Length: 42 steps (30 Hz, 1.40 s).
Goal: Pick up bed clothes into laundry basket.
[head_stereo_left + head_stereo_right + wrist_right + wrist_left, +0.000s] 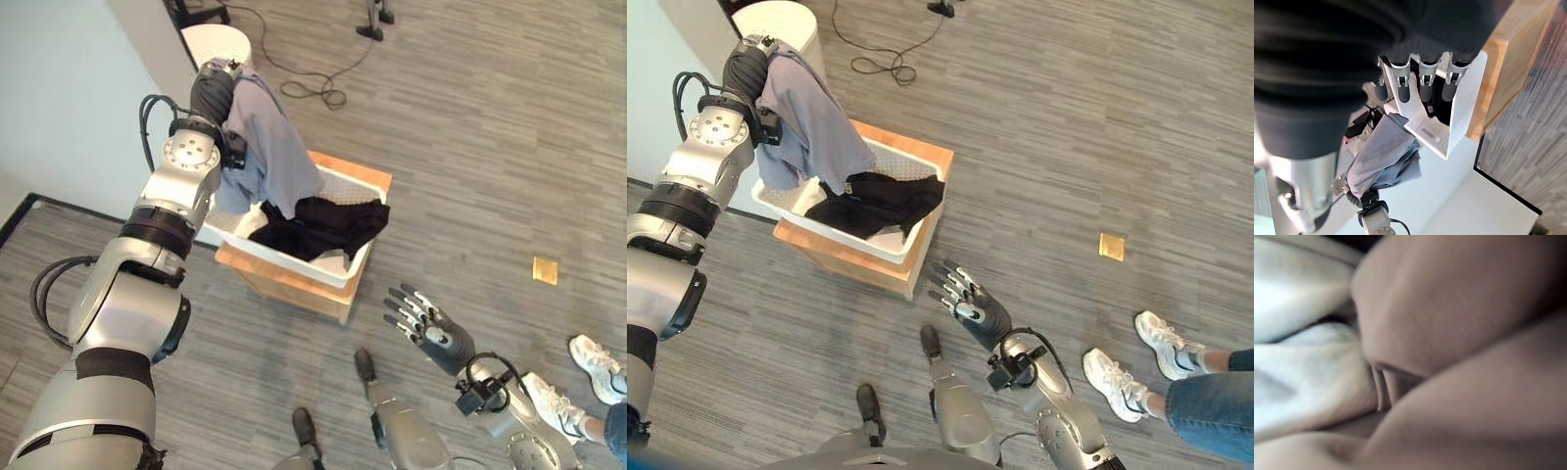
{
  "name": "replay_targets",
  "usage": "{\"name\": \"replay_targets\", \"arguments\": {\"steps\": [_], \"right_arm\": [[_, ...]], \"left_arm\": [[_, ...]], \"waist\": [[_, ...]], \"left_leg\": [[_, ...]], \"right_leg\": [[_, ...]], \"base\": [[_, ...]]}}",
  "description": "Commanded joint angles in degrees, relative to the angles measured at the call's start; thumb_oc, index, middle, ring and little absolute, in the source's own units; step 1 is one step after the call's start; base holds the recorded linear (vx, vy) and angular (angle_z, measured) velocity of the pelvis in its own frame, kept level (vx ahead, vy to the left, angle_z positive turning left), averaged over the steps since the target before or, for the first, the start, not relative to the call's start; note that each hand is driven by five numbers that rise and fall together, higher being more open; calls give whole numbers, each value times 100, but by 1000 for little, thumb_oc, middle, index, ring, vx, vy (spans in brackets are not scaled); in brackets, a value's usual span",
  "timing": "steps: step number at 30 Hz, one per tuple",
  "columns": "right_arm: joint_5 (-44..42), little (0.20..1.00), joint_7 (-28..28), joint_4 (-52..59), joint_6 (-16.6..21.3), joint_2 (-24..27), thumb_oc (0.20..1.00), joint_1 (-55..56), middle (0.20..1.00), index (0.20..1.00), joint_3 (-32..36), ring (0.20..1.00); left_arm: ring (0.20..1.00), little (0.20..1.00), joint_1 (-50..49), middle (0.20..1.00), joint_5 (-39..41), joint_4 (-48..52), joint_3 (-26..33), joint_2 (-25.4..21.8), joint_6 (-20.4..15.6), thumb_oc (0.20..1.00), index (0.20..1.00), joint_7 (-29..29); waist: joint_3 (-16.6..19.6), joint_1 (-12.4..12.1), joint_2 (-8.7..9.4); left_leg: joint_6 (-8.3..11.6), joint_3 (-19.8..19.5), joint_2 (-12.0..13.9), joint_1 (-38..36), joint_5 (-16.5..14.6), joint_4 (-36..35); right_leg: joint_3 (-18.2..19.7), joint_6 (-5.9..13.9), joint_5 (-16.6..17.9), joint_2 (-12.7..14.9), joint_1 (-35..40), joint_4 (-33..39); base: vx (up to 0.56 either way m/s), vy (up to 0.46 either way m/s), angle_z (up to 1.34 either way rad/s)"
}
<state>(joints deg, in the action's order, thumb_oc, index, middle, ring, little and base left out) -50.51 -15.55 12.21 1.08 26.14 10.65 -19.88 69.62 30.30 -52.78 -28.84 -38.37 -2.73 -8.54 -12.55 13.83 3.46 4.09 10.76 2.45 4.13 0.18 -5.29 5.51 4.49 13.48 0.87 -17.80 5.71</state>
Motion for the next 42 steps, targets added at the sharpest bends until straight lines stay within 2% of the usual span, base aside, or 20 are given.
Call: {"name": "replay_targets", "arguments": {"steps": [1, 15, 16, 17, 23, 31, 35, 42], "right_arm": [[-34, 1000, -95, 195, 317, 100, 1000, -134, 1000, 1000, 353, 1000], [-108, 1000, -103, 94, 293, 250, 1000, 23, 1000, 1000, 354, 1000], [-107, 1000, -108, 99, 268, 265, 1000, 41, 1000, 1000, 338, 1000], [-96, 1000, -148, 136, 242, 297, 1000, 81, 1000, 1000, 358, 1000], [-88, 1000, -181, 56, 232, 361, 1000, 73, 1000, 1000, 379, 1000], [49, 1000, -193, 121, 176, 409, 1000, -64, 1000, 1000, 364, 1000], [209, 1000, -127, 79, 178, 341, 1000, -82, 1000, 1000, 526, 1000], [366, 1000, -38, 0, 215, 241, 1000, -45, 1000, 1000, 792, 1000]], "left_arm": [[200, 200, 761, 200, -88, -204, 279, -220, -480, 200, 200, -99], [200, 200, 152, 200, -807, -560, 232, 210, -264, 200, 200, 115], [235, 235, 115, 235, -921, -583, 168, 265, -239, 235, 235, 157], [1000, 1000, 70, 1000, -1142, -563, 44, 343, -206, 1000, 1000, 239], [1000, 1000, 104, 1000, -1363, -320, -214, 532, -203, 1000, 1000, 333], [1000, 1000, -17, 1000, -1216, 307, -516, 702, -207, 1000, 1000, 523], [1000, 1000, -136, 1000, -1535, 1008, -902, 637, -142, 1000, 1000, 735], [1000, 1000, -512, 1000, -1404, 1910, -1092, 580, -165, 1000, 1000, 950]], "waist": [[-217, -154, 107], [-492, -124, 309], [-493, -132, 312], [-492, -151, 304], [-481, -194, 242], [-317, -313, 104], [-127, -434, -36], [112, -627, -158]], "left_leg": [[-8, -113, 74, -36, 187, 29], [5, -156, 115, 168, 225, 29], [4, -153, 114, 159, 222, 29], [-1, -165, 107, 139, 211, 29], [-13, -198, 89, 85, 193, 29], [-35, -313, 61, 14, 193, 29], [-62, -492, -1, -80, 186, 29], [-105, -774, -73, -225, 176, 29]], "right_leg": [[-120, 546, -481, 73, 633, -71], [-233, 521, -437, 54, 452, -71], [-232, 520, -438, 53, 460, -71], [-244, 513, -449, 54, 487, -71], [-270, 514, -469, 74, 552, -71], [-425, 506, -507, 161, 710, -71], [-606, 485, -567, 272, 933, -71], [-872, 470, -656, 401, 1267, -71]], "base": [[-7, -6, -5], [-1, -4, -2], [0, 0, 0], [0, 0, 0], [0, 0, 0], [-9, -3, 6], [1, -3, 20], [8, 14, 31]]}}
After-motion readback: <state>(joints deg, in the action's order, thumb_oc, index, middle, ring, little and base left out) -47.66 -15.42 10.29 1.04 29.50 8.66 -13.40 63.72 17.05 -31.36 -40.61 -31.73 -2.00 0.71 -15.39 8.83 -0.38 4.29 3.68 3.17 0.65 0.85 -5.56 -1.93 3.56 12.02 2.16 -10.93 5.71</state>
